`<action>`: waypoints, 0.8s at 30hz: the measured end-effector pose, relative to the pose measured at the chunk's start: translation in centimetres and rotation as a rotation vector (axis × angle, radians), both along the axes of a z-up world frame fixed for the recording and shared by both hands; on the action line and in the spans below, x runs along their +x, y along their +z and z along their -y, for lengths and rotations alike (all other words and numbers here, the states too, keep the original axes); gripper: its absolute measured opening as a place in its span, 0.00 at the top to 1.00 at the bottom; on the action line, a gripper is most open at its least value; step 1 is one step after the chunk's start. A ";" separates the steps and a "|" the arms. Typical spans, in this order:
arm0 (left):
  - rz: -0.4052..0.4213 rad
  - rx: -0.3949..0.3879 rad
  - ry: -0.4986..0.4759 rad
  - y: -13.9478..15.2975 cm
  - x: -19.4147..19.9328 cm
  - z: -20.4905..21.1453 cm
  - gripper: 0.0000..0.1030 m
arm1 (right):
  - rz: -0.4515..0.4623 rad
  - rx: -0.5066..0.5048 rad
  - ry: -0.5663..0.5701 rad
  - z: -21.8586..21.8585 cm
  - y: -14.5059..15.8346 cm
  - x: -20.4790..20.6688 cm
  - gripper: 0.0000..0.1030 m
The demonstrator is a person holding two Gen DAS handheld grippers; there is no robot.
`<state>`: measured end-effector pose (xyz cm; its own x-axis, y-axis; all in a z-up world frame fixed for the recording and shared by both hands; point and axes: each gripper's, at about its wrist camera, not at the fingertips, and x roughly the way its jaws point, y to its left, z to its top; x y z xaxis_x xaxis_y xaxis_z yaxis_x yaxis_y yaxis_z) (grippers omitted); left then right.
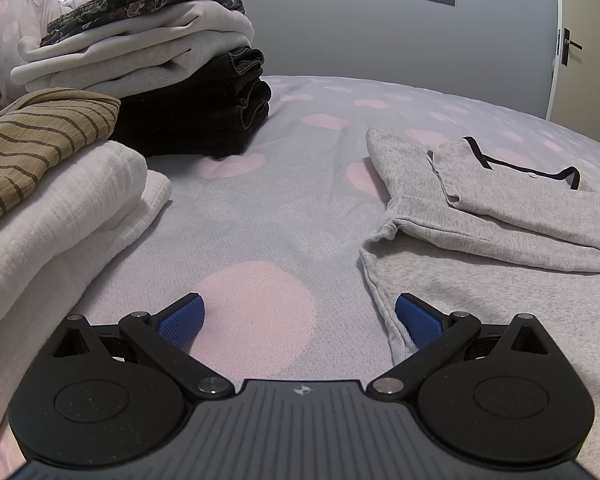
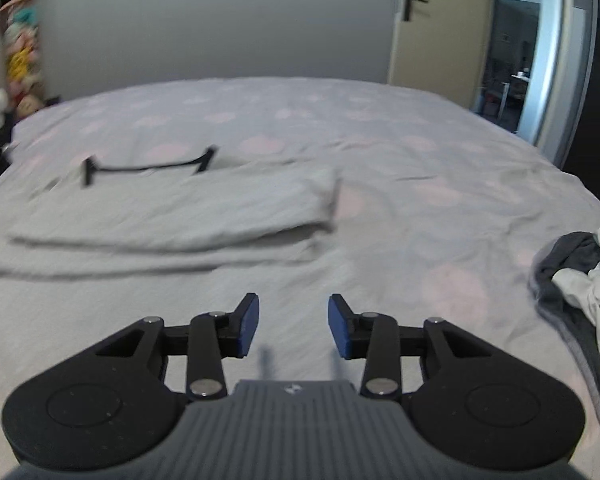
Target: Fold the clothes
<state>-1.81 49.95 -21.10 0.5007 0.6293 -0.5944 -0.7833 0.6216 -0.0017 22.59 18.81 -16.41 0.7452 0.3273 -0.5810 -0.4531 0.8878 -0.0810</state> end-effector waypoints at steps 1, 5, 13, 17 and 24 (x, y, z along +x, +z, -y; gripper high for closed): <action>0.000 0.000 0.000 0.0 0.0 0.0 0.00 | 0.018 -0.002 -0.019 0.2 -0.1 0.8 0.61; -0.001 0.000 0.000 0.0 0.0 0.0 0.00 | 0.022 0.025 -0.077 0.7 -0.7 4.2 0.70; -0.003 0.003 -0.001 0.0 0.1 0.0 0.00 | 0.056 0.009 -0.028 -0.2 -1.9 7.2 0.71; -0.001 0.001 0.000 -0.1 0.1 0.0 0.00 | 0.047 -0.016 -0.027 -0.4 -2.7 7.9 0.71; 0.014 -0.023 -0.014 0.6 -0.5 -0.4 0.00 | 0.033 -0.027 -0.027 -1.1 -3.4 8.1 0.70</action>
